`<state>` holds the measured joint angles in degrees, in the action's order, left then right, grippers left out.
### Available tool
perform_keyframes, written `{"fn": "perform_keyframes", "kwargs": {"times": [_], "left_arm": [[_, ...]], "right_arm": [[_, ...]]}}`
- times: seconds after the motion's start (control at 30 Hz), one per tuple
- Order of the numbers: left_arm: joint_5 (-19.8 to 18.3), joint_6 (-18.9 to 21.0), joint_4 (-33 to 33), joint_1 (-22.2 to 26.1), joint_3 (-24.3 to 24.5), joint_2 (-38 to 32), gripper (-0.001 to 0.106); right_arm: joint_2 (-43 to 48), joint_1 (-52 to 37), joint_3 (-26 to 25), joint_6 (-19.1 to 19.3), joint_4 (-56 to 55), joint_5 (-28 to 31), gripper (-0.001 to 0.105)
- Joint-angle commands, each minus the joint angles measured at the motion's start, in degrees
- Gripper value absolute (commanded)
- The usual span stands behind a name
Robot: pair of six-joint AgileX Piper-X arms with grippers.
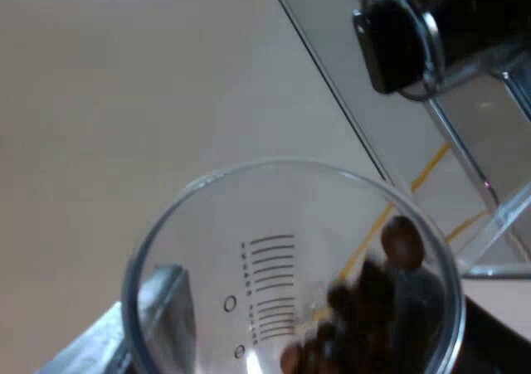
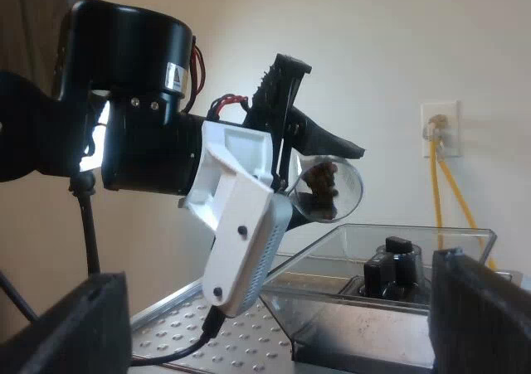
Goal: Pour the beans into the coffee machine
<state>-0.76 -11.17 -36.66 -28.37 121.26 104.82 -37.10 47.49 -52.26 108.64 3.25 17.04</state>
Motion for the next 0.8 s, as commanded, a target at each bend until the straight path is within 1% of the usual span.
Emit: {"fn": "perform_keyframes", "kwargs": {"times": [0.03,0.1,0.23,0.67,0.8], "left_arm": [[-0.29,-2.36,0.93,-0.12,0.2,-0.24,0.028],[-0.29,-4.51,0.93,-0.12,0.2,-0.24,0.028],[-0.29,-5.94,0.93,-0.12,0.2,-0.24,0.028],[-0.29,-5.82,0.93,-0.12,0.2,-0.53,0.028],[-0.29,-4.27,0.67,-0.12,0.2,-0.98,0.028]], "right_arm": [[0.58,0.12,-0.39,0.43,0.37,-0.48,0.079],[0.58,0.12,-0.39,0.43,0.37,-0.48,0.079],[0.58,0.12,-0.39,0.43,0.37,-0.48,0.079],[0.58,0.12,-0.39,0.43,0.37,-0.48,0.079],[0.58,0.12,-0.39,0.43,0.37,-0.48,0.079]]}}
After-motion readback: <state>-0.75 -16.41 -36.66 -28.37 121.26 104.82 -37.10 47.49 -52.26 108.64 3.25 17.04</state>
